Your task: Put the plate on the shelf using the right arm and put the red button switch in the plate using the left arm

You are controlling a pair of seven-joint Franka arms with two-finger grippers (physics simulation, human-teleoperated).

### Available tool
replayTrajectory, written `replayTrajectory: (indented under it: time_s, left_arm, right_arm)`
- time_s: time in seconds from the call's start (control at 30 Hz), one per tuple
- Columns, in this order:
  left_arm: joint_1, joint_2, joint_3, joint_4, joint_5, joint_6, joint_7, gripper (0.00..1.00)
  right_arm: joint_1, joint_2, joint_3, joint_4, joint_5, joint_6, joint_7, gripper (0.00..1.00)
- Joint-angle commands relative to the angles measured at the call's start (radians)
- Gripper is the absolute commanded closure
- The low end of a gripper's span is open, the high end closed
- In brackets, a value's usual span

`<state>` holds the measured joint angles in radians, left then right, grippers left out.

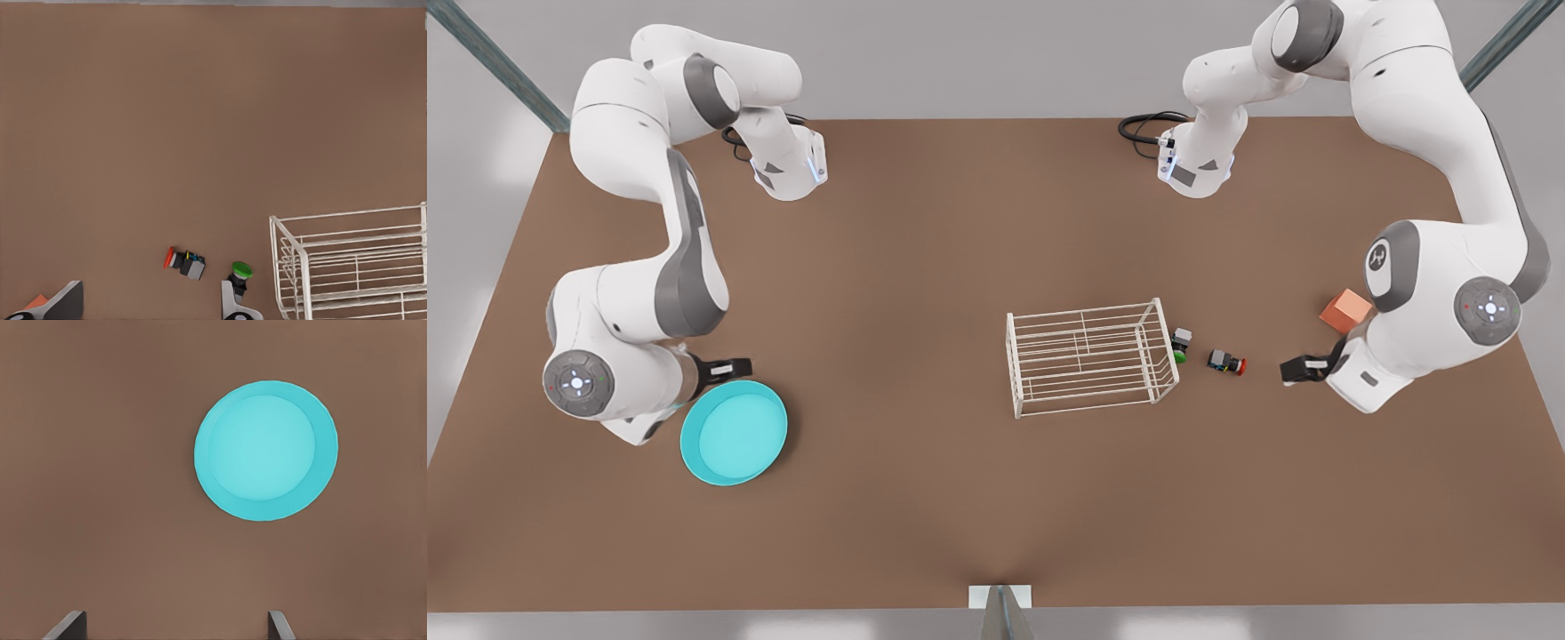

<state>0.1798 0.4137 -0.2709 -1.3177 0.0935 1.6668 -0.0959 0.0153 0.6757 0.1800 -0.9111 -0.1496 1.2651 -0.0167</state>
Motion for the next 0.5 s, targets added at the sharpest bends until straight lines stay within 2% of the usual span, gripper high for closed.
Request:
replayTrajectory:
  time_s: [0.0,0.03,0.13,0.23,0.3,0.37,0.47]
  left_arm:
    - [0.000,-0.001,-0.001,0.002,0.008,0.123,-0.108,0.00]
    - [0.000,-0.001,-0.001,0.002,0.011,0.123,-0.107,0.00]
    - [-0.025,0.005,-0.001,0.000,0.037,0.120,-0.220,0.00]
    - [-0.022,0.004,-0.001,-0.009,-0.052,0.096,-0.513,0.00]
    - [-0.029,-0.001,-0.002,-0.011,0.003,-0.004,-0.671,0.00]
    - [-0.025,-0.009,-0.001,-0.058,-0.006,0.013,-0.697,0.00]
    - [-0.002,-0.027,0.001,-0.279,-0.009,0.209,-0.700,0.00]
  right_arm:
    - [0.081,-0.021,-0.213,-0.018,0.192,0.154,-0.140,0.00]
    - [0.146,-0.030,-0.303,-0.020,0.226,0.152,-0.135,0.00]
    - [0.127,-0.027,-0.313,-0.020,0.229,0.135,-0.137,0.00]
    - [-0.057,0.131,-0.306,-0.063,0.239,0.155,-0.150,0.00]
    - [-0.075,0.169,-0.306,-0.063,0.234,0.195,-0.150,0.00]
    - [-0.087,0.173,-0.291,-0.063,0.252,0.252,-0.167,0.00]
    - [-0.066,0.245,-0.280,-0.063,0.283,0.292,-0.213,0.00]
